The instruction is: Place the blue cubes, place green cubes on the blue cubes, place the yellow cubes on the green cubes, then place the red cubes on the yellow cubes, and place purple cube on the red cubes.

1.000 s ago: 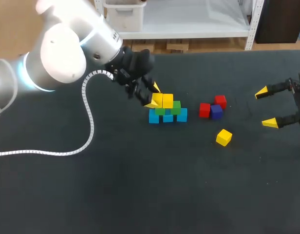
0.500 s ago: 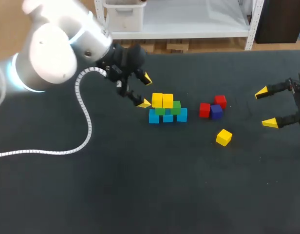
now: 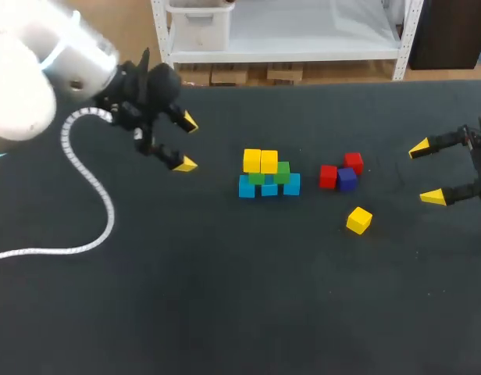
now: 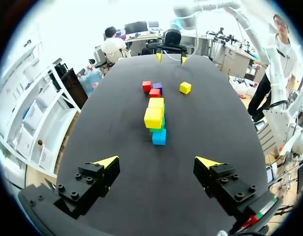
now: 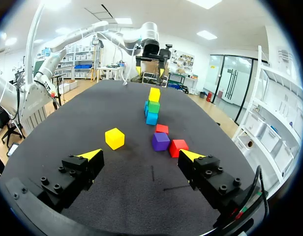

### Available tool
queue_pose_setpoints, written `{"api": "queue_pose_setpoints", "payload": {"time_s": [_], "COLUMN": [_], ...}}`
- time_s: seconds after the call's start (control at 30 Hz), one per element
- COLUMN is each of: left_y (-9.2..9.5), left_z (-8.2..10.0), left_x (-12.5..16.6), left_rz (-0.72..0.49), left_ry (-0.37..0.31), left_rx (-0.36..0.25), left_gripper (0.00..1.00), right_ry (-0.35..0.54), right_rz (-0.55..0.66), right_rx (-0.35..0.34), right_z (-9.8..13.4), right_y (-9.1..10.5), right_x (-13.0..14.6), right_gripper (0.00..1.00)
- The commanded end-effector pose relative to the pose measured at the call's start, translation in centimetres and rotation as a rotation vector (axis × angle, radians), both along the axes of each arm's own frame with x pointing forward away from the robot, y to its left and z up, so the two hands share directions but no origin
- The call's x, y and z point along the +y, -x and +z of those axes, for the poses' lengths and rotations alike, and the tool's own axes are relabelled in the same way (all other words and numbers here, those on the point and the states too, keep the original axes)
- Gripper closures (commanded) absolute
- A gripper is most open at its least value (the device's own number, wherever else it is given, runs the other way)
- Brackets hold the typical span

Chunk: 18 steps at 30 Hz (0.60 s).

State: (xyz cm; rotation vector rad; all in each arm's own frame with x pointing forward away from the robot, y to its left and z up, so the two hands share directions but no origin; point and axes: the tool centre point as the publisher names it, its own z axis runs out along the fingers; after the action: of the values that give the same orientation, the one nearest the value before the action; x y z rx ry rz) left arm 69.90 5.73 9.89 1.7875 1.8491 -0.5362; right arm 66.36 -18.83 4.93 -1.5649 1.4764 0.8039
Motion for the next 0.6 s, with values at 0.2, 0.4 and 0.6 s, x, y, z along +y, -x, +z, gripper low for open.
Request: {"api": "queue_pose_setpoints", "payload": {"time_s": [0.2, 0.4, 0.6], "left_y": [0.1, 0.1, 0.1], "left_z": [-0.4, -0.1, -0.1], "left_x": [2.1, 2.5, 2.5], "left_rz": [-0.067, -0.095, -0.095], "left_ry": [0.035, 0.016, 0.016], "left_rx": [-0.057, -0.022, -0.022], "left_gripper": [0.00, 0.00, 0.00], "right_ry": [0.000, 0.000, 0.106], "right_rz": [0.000, 0.000, 0.343], "right_rx": [-0.001, -0.001, -0.108], "right_z": [0.0, 0.0, 1.2], "right_y": [0.0, 0.0, -0.4], "right_x": [0.0, 0.0, 1.0], "right_gripper": [0.00, 0.00, 0.00]}}
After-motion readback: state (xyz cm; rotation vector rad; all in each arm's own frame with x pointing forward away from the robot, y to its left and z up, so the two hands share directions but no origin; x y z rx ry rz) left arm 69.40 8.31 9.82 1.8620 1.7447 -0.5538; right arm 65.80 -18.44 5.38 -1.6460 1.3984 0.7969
